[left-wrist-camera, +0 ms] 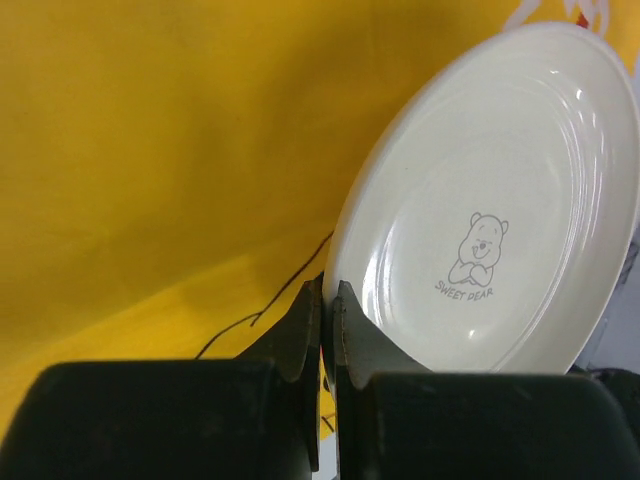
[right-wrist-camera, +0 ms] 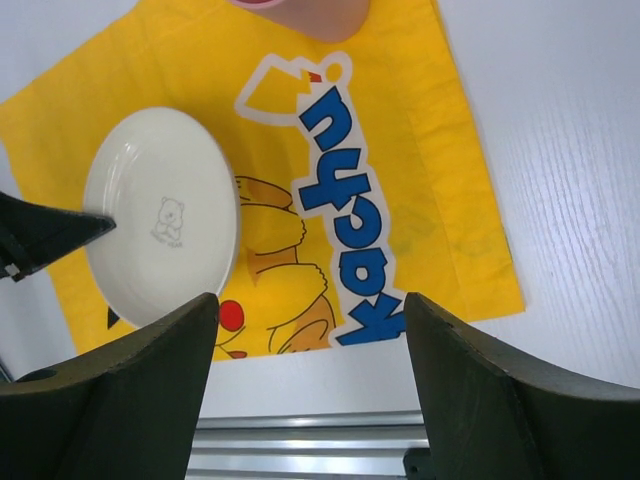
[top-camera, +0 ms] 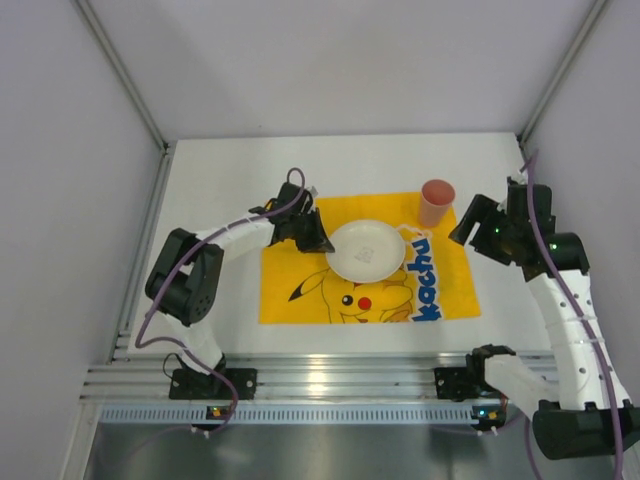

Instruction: Set the dinner table for one person

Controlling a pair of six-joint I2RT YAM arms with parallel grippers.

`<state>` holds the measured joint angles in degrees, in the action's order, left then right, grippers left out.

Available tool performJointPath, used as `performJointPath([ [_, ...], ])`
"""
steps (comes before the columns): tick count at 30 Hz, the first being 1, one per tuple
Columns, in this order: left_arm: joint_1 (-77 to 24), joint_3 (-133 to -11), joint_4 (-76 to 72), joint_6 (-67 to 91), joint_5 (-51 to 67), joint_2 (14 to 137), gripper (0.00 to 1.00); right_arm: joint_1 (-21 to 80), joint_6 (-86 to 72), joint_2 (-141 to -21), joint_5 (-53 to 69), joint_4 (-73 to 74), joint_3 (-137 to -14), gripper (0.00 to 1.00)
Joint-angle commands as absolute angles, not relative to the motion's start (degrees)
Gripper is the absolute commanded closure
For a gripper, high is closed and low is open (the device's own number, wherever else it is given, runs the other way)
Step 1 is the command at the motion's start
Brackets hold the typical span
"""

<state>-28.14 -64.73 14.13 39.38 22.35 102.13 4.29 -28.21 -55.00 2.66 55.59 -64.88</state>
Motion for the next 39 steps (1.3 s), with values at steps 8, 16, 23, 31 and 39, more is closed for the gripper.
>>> performJointPath([
  [8, -29.9, -71.2, 15.5, 41.4, 9.6, 106.2, 0.52, 7.3, -27.1, -52.9, 1.1, 57.4, -65.5, 0.25],
  [16, -31.2, -74.6, 30.6, 35.4, -2.4, 97.8, 0.23, 8.6, -26.7, -53.0, 0.5, 56.5, -64.8, 0.25],
  [23, -26.4, -66.8, 48.2, 29.4, -24.2, 82.2, 0.15, 10.3, -26.8, -53.3, 1.2, 55.2, -62.7, 0.24],
  [31, -9.1, -51.5, 41.2, 22.4, -22.7, 66.6, 0.07, 14.1, -27.0, -57.6, 2.4, 54.1, -63.2, 0.24],
  [39, 2.3, -53.4, 34.3, 13.1, -17.2, 77.3, 0.08, 15.2, -26.5, -60.5, 1.7, 54.5, -67.1, 0.24],
])
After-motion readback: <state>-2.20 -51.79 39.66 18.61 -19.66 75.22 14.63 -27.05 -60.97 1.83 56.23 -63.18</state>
